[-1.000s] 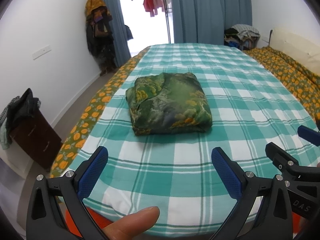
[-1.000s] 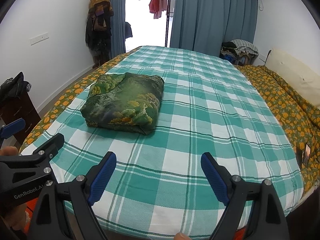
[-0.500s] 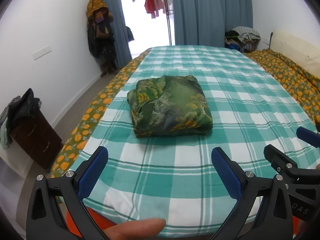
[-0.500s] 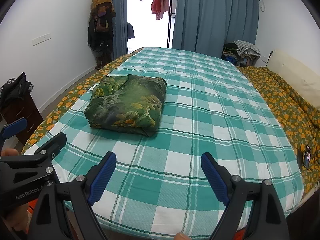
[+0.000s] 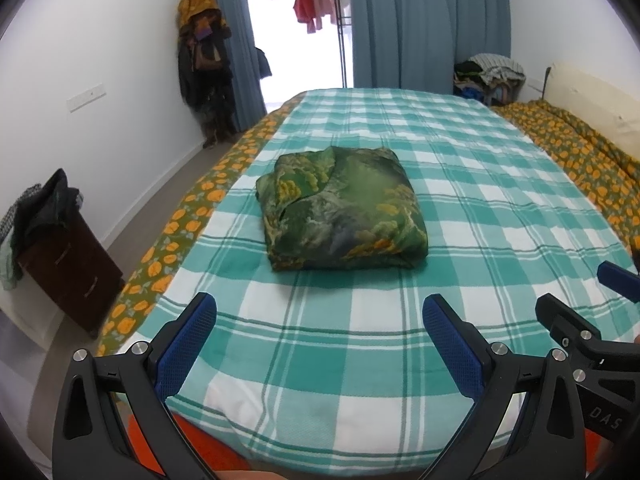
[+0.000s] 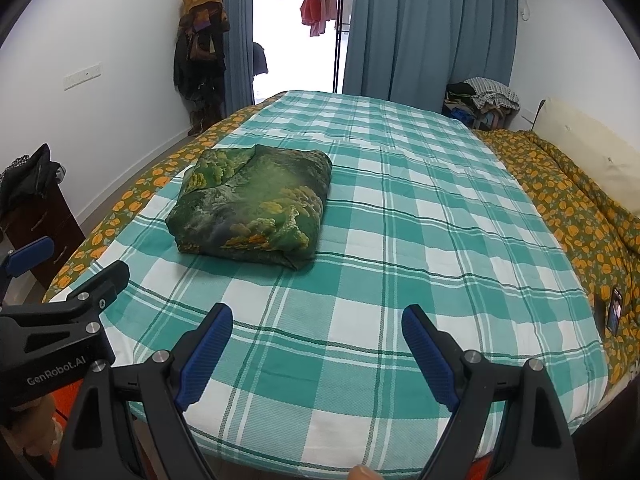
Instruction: Fold large clothes
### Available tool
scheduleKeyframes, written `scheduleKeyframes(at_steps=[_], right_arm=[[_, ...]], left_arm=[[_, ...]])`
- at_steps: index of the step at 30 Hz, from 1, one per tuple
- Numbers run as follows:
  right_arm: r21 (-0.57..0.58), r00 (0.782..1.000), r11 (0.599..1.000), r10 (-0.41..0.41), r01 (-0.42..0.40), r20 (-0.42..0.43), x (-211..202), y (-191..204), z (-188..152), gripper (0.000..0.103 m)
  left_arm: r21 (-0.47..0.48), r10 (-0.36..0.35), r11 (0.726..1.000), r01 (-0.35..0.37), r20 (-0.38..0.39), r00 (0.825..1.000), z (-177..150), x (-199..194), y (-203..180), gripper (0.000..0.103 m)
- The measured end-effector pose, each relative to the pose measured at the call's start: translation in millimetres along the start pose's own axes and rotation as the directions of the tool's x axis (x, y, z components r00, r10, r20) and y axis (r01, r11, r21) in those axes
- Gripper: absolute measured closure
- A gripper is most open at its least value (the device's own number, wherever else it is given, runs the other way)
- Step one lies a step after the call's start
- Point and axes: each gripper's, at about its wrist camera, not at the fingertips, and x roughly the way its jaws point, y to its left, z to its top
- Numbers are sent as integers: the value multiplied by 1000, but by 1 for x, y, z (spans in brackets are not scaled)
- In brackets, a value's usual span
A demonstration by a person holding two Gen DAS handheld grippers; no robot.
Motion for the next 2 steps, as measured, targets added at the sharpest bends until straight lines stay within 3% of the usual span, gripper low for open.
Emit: scheduleKeyframes(at_steps=[2], right_arm=[[2, 1000, 1000, 1, -1, -1, 0, -1, -1, 15]], left_arm=[[5, 6, 1000, -6, 6, 1000, 0, -1, -1, 1]])
